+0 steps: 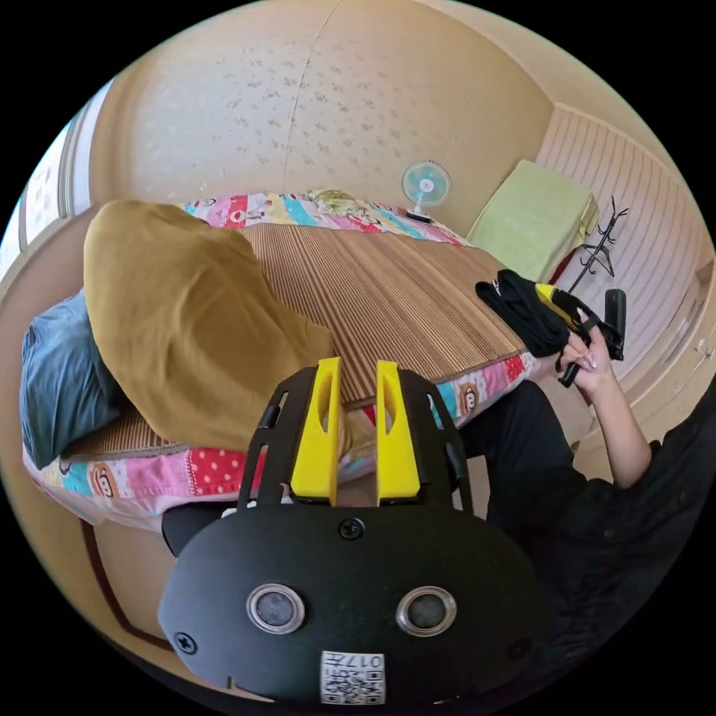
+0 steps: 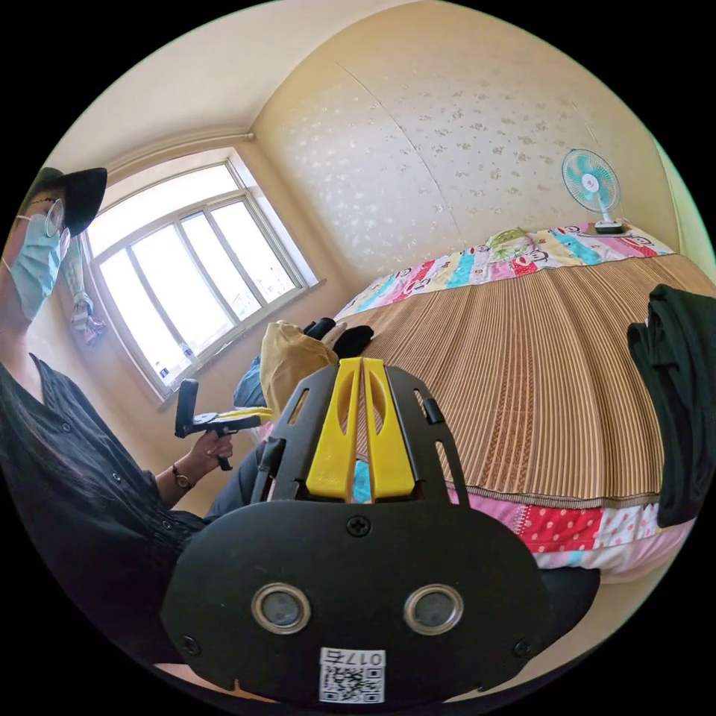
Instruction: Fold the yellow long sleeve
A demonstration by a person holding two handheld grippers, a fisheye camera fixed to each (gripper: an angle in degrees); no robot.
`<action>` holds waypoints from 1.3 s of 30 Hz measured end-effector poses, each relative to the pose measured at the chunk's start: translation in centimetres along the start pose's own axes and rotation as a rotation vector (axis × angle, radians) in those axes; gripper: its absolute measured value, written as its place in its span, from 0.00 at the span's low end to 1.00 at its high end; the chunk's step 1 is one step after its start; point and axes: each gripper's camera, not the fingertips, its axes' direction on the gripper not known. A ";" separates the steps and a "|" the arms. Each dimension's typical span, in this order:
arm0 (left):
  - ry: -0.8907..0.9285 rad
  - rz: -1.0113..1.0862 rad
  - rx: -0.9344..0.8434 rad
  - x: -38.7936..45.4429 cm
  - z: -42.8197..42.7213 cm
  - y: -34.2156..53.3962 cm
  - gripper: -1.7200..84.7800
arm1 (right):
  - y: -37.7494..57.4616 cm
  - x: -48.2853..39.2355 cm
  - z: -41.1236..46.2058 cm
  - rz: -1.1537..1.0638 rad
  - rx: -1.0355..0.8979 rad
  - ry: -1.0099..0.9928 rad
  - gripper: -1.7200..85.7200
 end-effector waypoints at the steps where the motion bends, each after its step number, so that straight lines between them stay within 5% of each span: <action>1: -0.038 -0.029 -0.067 -0.3 2.2 -2.6 0.12 | 0.1 0.0 0.1 -0.002 0.000 -0.005 0.02; 8: -0.324 -0.263 -0.332 -6.2 19.1 -8.7 0.17 | 0.9 0.2 -0.6 -0.017 -0.007 0.002 0.03; 12: -0.249 -0.268 -0.281 -6.1 18.3 -7.4 0.11 | 2.6 1.4 -3.1 0.009 0.002 0.051 0.03; 15: 0.310 -0.283 -0.067 -7.7 13.5 -4.9 0.07 | 4.1 2.6 -4.9 0.020 0.022 0.060 0.03; 17: 0.645 -0.062 0.130 -6.9 7.0 -4.0 0.07 | 4.7 3.2 -5.6 -0.002 0.022 0.049 0.03; 23: 1.127 0.536 0.326 -2.8 -8.2 -2.7 0.07 | 3.8 2.8 -4.7 -0.129 -0.015 0.003 0.05; 27: 1.400 0.633 0.416 -3.1 -11.7 -2.1 0.07 | 1.4 -0.3 -1.7 -0.261 -0.026 -0.114 0.08; 32: 2.012 0.691 0.714 -6.8 -12.9 -0.5 0.07 | -0.5 -3.0 -0.5 -0.332 -0.017 -0.180 0.09; 39: 2.182 0.598 0.711 -8.3 -13.0 -2.2 0.06 | 1.3 -1.9 -0.4 -0.325 -0.151 -0.341 0.08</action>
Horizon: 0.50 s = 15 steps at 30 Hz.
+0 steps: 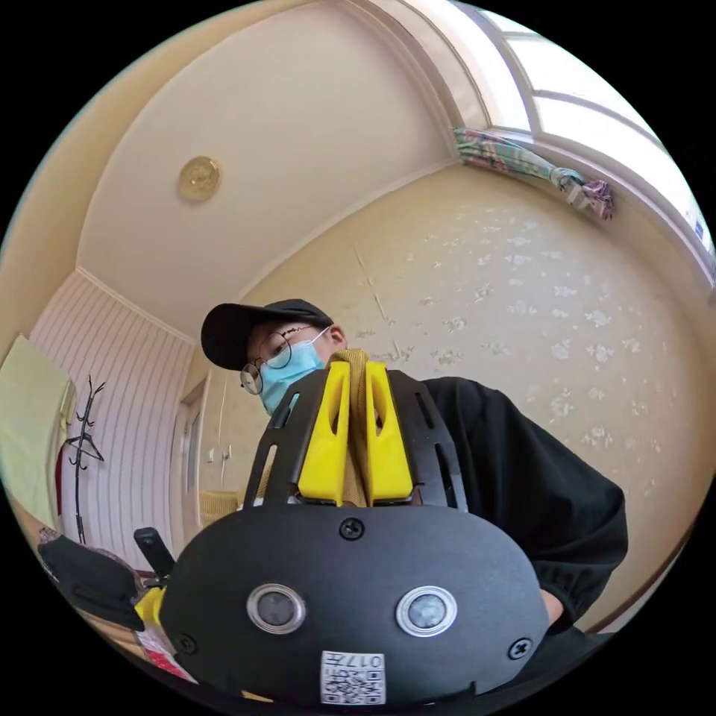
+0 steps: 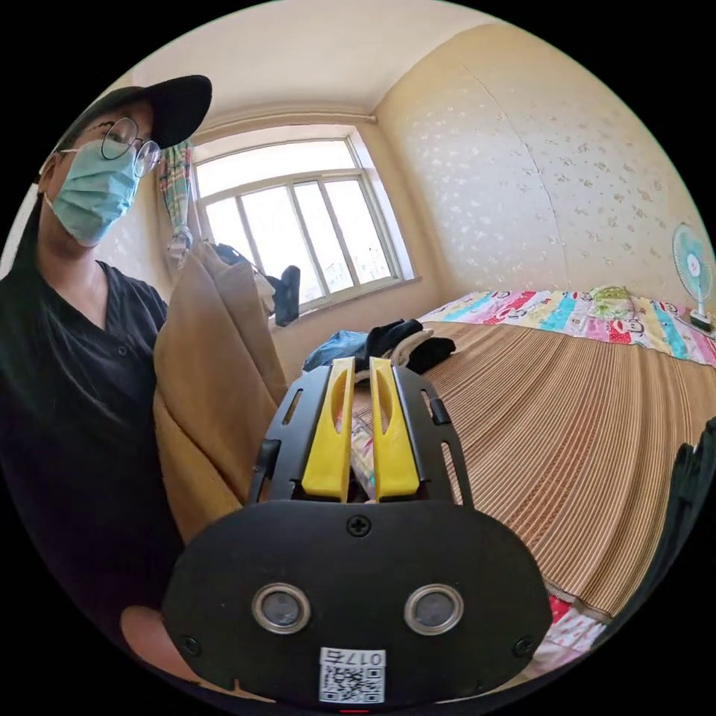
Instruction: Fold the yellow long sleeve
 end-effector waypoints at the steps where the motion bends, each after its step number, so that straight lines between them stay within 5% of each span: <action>1: -0.008 -0.028 -0.031 -0.6 0.7 -0.6 0.06 | 0.3 0.1 0.4 0.000 -0.024 -0.025 0.09; 11: 0.077 -0.189 -0.168 -4.4 5.4 -2.3 0.06 | 3.2 4.2 11.0 0.203 -0.128 -0.348 0.15; 15: -0.055 -0.126 -0.217 -0.6 4.9 -4.4 0.07 | 1.1 1.1 9.5 0.098 -0.196 -0.045 0.06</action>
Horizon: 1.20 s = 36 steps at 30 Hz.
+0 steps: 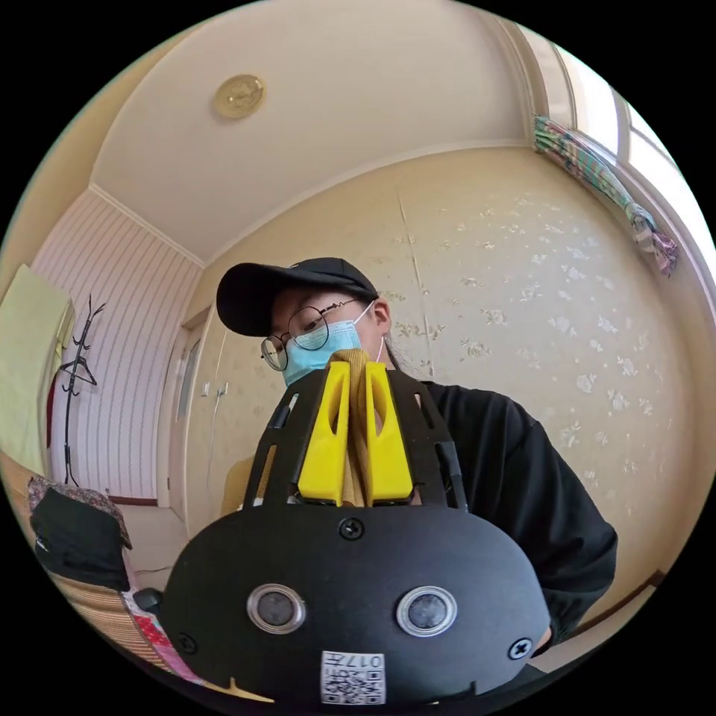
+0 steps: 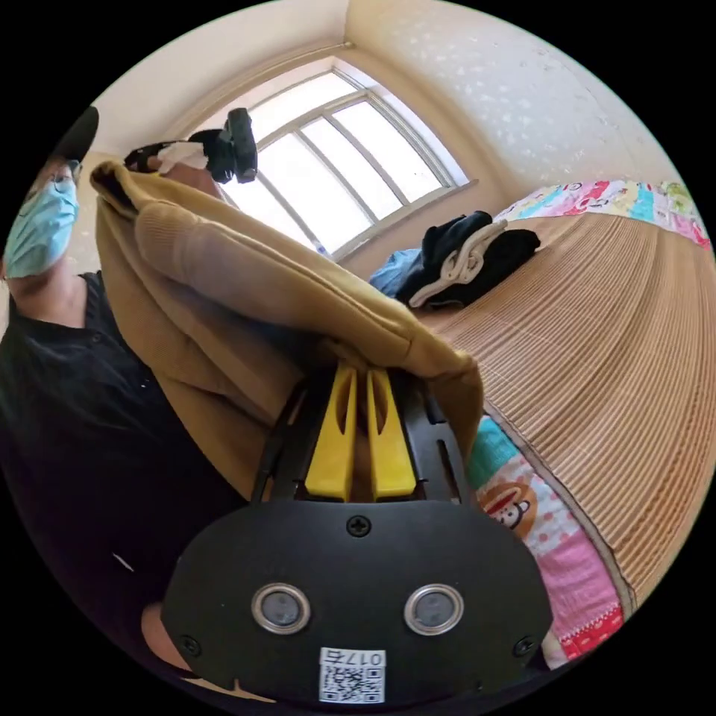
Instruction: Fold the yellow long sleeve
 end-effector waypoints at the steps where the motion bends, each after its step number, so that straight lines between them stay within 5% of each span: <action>1: -0.053 0.044 0.004 2.0 -0.7 -0.4 0.06 | -0.1 -0.2 -1.1 0.005 0.022 0.034 0.06; 6: -0.143 0.167 0.098 7.2 -3.4 -1.7 0.06 | 1.5 0.5 -12.9 -0.004 0.360 -0.131 0.06; 9: -0.251 0.204 0.112 10.2 -4.3 -2.8 0.06 | 2.5 -1.6 -18.5 0.038 0.527 0.063 0.05; 14: -0.449 0.271 0.095 15.4 -4.0 -4.4 0.05 | 3.2 -7.5 -28.7 -0.155 0.876 0.099 0.05; 16: -0.423 0.278 0.137 15.3 -4.2 -4.2 0.05 | 2.4 -9.2 -31.2 -0.290 0.816 0.102 0.05; 21: -0.285 0.213 0.242 12.2 -4.9 -3.3 0.05 | -0.9 -10.9 -29.1 -0.323 0.198 0.251 0.11; 25: -0.111 0.108 0.322 7.0 -5.3 -2.1 0.05 | 1.1 -9.4 -25.3 -0.195 0.166 0.218 0.13; 32: 0.092 -0.082 0.332 -4.4 0.0 -0.3 0.06 | 2.2 -2.3 -10.8 0.112 0.314 -0.269 0.16; 36: 0.154 -0.172 0.302 -8.4 3.5 -0.3 0.06 | -0.9 0.0 0.7 0.213 0.125 -0.517 0.19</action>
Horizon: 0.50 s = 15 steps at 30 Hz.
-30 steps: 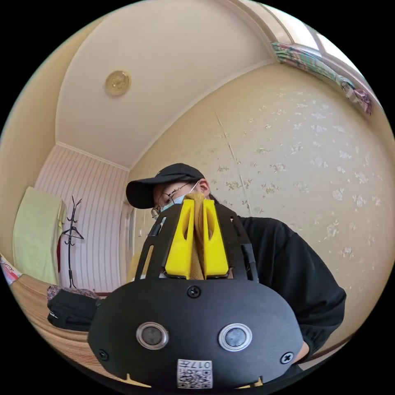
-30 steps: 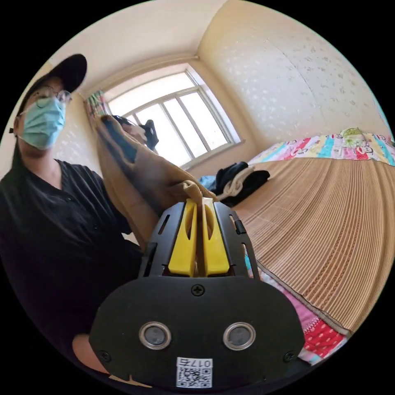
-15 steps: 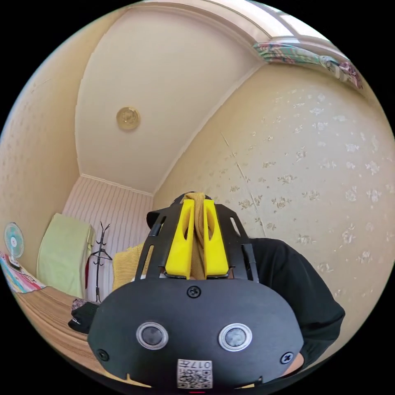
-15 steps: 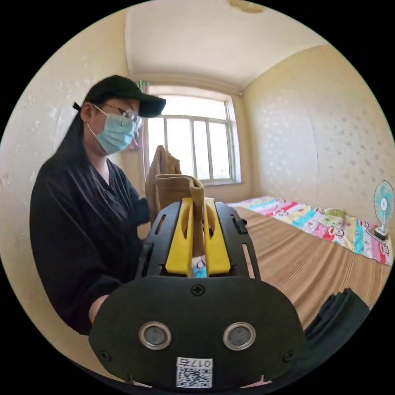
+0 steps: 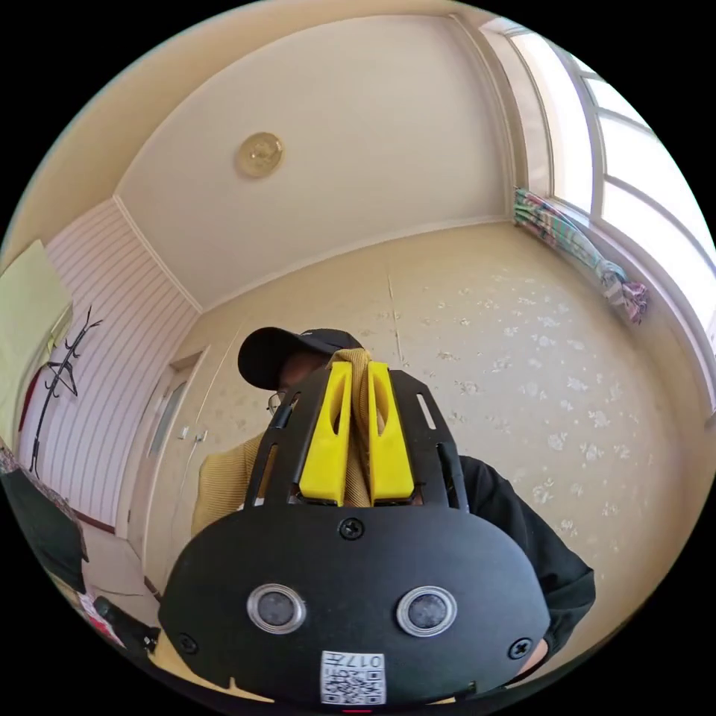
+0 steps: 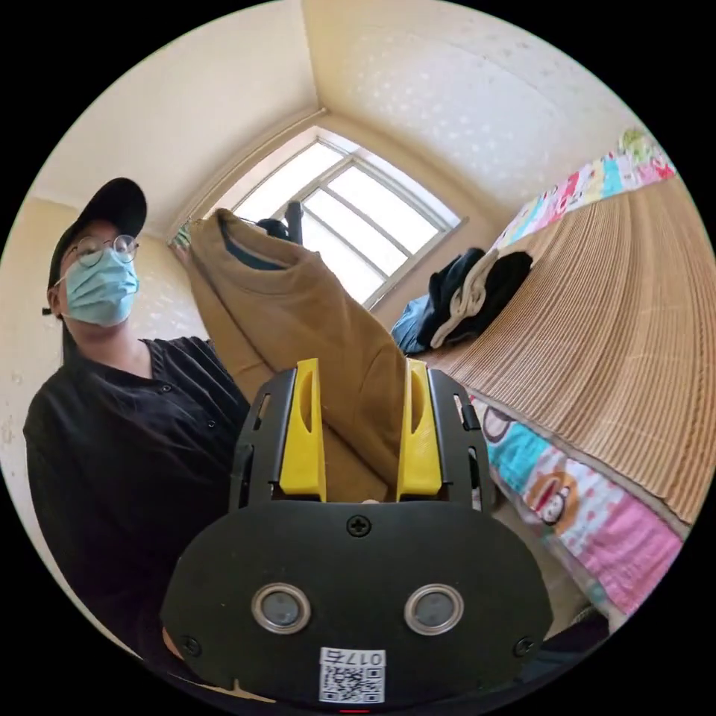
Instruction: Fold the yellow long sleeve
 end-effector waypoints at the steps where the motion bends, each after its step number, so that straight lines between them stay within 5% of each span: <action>1: -0.018 -0.022 -0.012 -0.5 0.6 -0.2 0.06 | -0.3 0.5 1.1 0.012 -0.017 -0.025 0.19; 4: -0.104 0.029 -0.026 1.7 1.2 -1.0 0.07 | -1.8 0.3 2.3 -0.006 -0.042 -0.089 0.13; 6: -0.180 0.102 -0.028 5.0 1.3 -1.5 0.07 | -2.2 -3.4 -1.0 -0.077 0.021 0.121 0.07; 11: -0.668 0.502 -0.091 18.2 6.2 1.2 0.07 | -0.9 -17.4 -11.2 -0.352 0.334 0.356 0.05; 15: -1.073 0.577 -0.106 20.6 9.8 2.8 0.07 | -0.7 -30.3 -14.4 -0.561 0.557 0.664 0.05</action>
